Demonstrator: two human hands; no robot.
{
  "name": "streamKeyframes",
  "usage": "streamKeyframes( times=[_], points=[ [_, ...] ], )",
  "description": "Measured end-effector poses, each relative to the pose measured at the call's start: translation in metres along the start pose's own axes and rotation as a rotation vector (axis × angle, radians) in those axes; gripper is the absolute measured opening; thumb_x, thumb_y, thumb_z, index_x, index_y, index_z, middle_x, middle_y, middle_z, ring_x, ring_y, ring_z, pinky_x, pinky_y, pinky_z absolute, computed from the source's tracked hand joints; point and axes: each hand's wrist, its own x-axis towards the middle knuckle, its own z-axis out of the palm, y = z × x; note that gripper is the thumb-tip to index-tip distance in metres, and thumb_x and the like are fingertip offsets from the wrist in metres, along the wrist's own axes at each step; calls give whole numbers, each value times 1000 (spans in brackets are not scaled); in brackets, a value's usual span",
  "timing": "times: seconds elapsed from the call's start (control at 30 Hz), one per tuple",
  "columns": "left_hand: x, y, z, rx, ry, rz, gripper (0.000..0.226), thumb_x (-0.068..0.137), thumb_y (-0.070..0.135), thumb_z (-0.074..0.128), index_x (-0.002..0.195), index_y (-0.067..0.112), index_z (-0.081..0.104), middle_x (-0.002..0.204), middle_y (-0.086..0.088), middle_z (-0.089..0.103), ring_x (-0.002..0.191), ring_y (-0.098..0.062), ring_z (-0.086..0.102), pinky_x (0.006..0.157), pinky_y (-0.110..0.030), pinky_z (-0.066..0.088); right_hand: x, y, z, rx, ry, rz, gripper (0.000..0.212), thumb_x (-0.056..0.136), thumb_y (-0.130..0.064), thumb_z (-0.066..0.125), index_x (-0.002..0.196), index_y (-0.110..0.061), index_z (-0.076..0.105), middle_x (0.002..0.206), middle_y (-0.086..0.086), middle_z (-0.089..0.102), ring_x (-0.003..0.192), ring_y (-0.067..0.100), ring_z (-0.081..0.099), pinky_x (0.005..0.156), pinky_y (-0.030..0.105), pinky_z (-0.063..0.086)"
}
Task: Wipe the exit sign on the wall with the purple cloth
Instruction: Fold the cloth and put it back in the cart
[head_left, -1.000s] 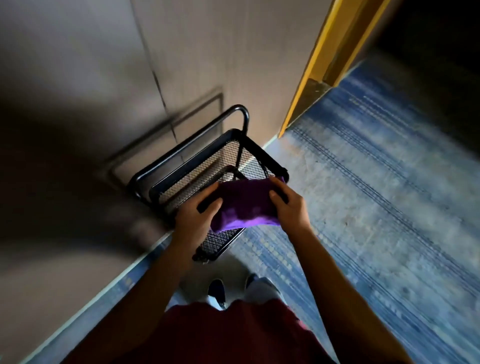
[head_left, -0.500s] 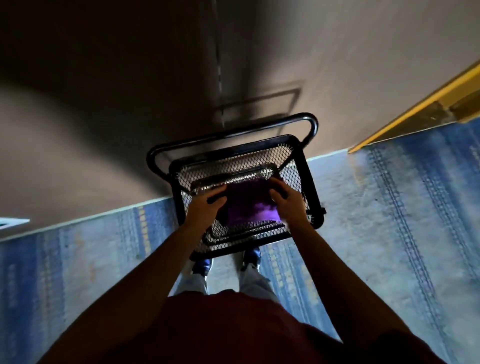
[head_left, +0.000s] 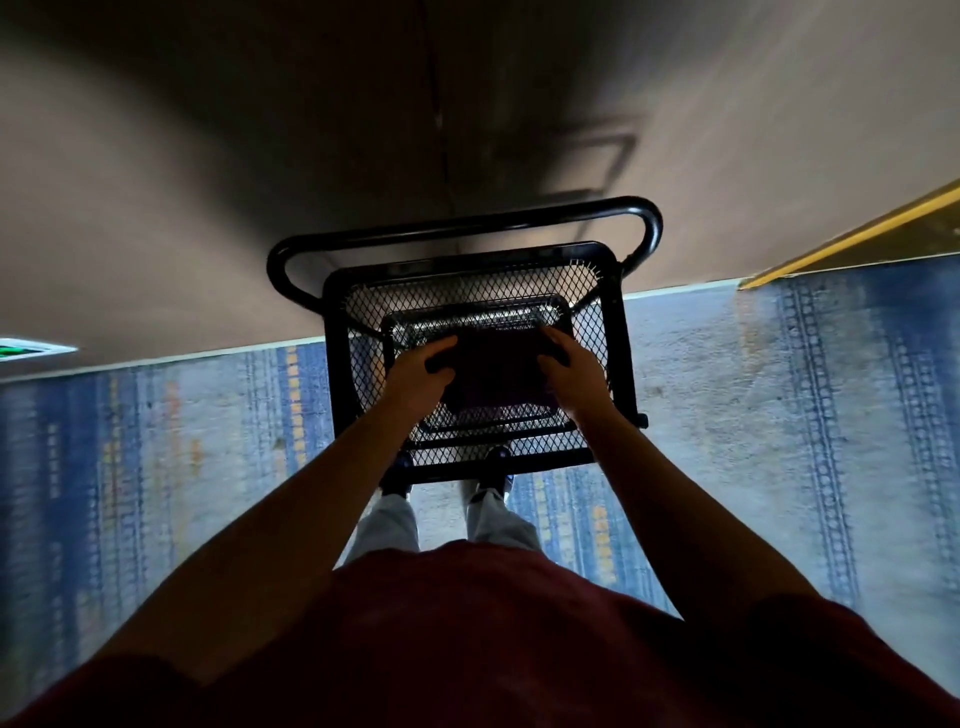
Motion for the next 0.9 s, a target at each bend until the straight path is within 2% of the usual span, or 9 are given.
streamKeyframes(
  times=[0.03,0.1,0.23,0.37,0.47,0.53,0.67,0.8,0.9],
  points=[
    [1,0,0,17,-3,-7,51,97,5,64,140,32,58,141,-15,59,52,0,59,44,-14,46,0,-1,0,16,-8,5,53,99,-7,60,148,-25,53,142,12,62,102,23,65,97,49,57],
    [3,0,0,48,4,-14,51,97,6,64,141,32,57,146,-16,54,57,-7,59,47,-19,49,0,-2,0,20,-19,20,52,99,-7,60,148,-26,54,144,11,62,117,27,65,103,51,55],
    [1,2,1,58,-9,-41,52,97,14,67,144,29,54,147,-16,54,90,-17,70,77,-37,63,2,-1,-1,13,-38,43,52,101,-9,57,149,-26,52,148,10,58,125,29,63,104,49,55],
    [2,3,3,118,-55,-27,51,100,19,63,148,25,49,144,-14,56,86,-14,68,61,-21,52,-2,-5,-2,20,-45,53,52,101,-12,59,150,-27,50,149,10,57,124,28,63,102,49,57],
    [-1,9,3,116,22,-47,44,101,20,61,145,20,53,143,-14,56,81,-6,62,59,-17,46,-9,-9,-2,8,-13,57,53,100,-13,59,151,-24,49,145,13,60,125,32,63,103,56,54],
    [-6,11,3,111,69,-43,42,101,23,61,142,18,55,141,-12,58,81,-1,58,59,-13,42,-14,-13,-5,-23,26,42,54,99,-14,60,151,-20,49,146,13,58,130,31,60,109,52,50],
    [-18,12,-2,108,82,-42,42,100,31,62,140,20,56,144,-10,50,105,-13,55,73,-17,41,-26,-26,-19,11,118,-29,53,96,-15,63,148,-15,51,150,9,53,134,22,52,111,36,41],
    [-38,25,-9,109,180,96,37,98,23,66,133,14,62,117,-1,61,88,-5,58,69,-10,38,-44,-44,-31,59,138,-118,50,96,-17,65,145,-17,54,148,5,55,124,9,50,105,29,39],
    [-56,36,-18,97,279,196,34,96,20,68,130,13,64,118,2,57,109,-15,55,94,-22,42,-55,-59,-34,53,142,-183,47,97,-15,66,143,-16,57,146,5,58,130,16,54,112,34,42]
  ],
)
